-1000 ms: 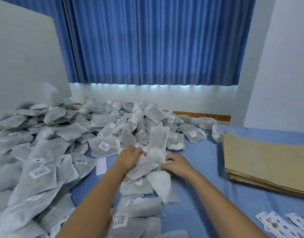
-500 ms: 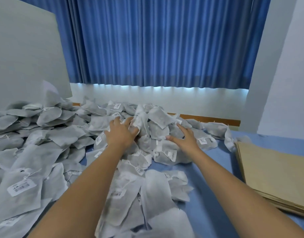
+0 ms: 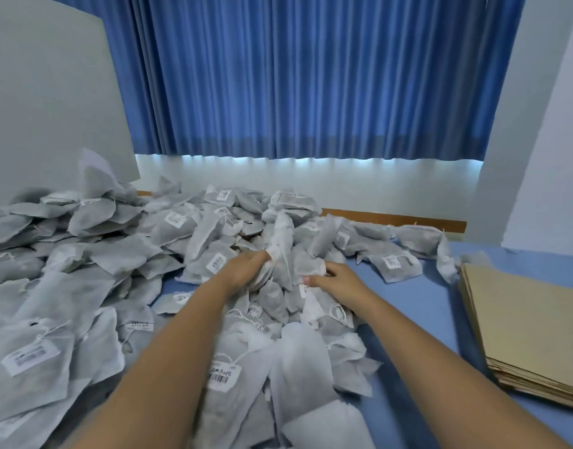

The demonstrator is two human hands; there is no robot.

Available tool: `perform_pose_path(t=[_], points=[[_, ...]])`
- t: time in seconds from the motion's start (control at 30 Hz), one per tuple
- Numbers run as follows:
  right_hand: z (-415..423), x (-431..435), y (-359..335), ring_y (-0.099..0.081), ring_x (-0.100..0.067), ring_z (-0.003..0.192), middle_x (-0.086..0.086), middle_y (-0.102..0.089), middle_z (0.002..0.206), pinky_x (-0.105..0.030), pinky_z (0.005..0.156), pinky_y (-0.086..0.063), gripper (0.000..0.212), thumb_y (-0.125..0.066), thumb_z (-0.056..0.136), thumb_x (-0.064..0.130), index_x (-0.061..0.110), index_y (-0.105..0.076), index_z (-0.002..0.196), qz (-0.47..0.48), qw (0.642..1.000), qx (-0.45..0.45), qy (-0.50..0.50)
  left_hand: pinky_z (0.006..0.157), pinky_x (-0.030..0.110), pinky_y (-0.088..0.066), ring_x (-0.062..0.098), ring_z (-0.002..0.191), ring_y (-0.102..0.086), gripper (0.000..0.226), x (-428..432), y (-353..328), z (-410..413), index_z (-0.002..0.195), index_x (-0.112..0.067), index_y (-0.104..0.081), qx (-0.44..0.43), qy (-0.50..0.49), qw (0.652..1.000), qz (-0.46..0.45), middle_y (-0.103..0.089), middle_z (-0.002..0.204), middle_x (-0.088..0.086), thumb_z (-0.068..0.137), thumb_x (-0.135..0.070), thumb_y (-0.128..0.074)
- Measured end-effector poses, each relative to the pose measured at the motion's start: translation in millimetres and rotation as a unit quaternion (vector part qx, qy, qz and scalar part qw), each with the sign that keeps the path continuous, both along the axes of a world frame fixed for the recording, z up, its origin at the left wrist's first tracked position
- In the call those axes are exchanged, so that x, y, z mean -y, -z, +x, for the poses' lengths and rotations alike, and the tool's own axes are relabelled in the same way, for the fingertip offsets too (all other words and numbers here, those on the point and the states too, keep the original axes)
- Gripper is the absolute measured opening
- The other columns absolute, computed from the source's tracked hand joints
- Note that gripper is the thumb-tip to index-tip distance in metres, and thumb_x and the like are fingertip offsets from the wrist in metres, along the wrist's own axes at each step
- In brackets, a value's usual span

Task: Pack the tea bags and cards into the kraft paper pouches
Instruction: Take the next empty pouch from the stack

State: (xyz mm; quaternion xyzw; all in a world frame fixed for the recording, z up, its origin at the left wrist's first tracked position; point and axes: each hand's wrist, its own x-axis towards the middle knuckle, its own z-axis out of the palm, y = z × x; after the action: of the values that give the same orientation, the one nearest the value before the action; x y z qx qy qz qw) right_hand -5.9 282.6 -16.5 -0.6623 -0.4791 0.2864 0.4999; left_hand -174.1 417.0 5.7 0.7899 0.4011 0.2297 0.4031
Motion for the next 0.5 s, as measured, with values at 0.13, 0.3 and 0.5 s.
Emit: perform_pose_path(t=[0.13, 0.3, 0.5], points=[[-20, 44, -1, -0.064, -0.016, 0.101, -0.001, -0.068, 0.110, -0.030, 0.089, -0.052, 0.032, -0.072, 0.084, 0.017, 0.016, -0.064, 0.115, 0.012, 1.000, -0.003, 0.011, 0.070, 0.025, -0.041, 0.013, 0.075, -0.057, 0.023, 44, -2, -19, 0.072, -0.023, -0.057, 0.014, 0.016, 0.999, -0.042, -0.062, 0.068, -0.011, 0.084, -0.041, -0.050], [-36, 91, -9, -0.059, -0.002, 0.099, 0.012, -0.061, 0.114, -0.010, 0.076, -0.046, 0.046, -0.068, 0.087, 0.023, 0.021, -0.052, 0.130, -0.023, 0.999, 0.032, -0.006, 0.069, 0.031, -0.029, 0.015, 0.071, -0.040, 0.020, 95, -20, -31, 0.068, -0.018, -0.041, -0.089, 0.051, 0.995, 0.000, -0.045, 0.083, 0.003, 0.076, -0.036, -0.048], [-28, 138, -18, -0.047, -0.022, 0.127, -0.006, -0.044, 0.143, -0.026, 0.092, -0.039, 0.057, -0.061, 0.091, 0.033, 0.011, -0.045, 0.140, -0.078, 0.988, 0.116, 0.058, 0.110, 0.058, -0.016, 0.034, 0.138, -0.026, 0.052, 146, -29, -11, 0.139, -0.016, -0.034, -0.262, -0.025, 0.946, 0.188, -0.038, 0.145, 0.011, 0.091, -0.032, -0.042]])
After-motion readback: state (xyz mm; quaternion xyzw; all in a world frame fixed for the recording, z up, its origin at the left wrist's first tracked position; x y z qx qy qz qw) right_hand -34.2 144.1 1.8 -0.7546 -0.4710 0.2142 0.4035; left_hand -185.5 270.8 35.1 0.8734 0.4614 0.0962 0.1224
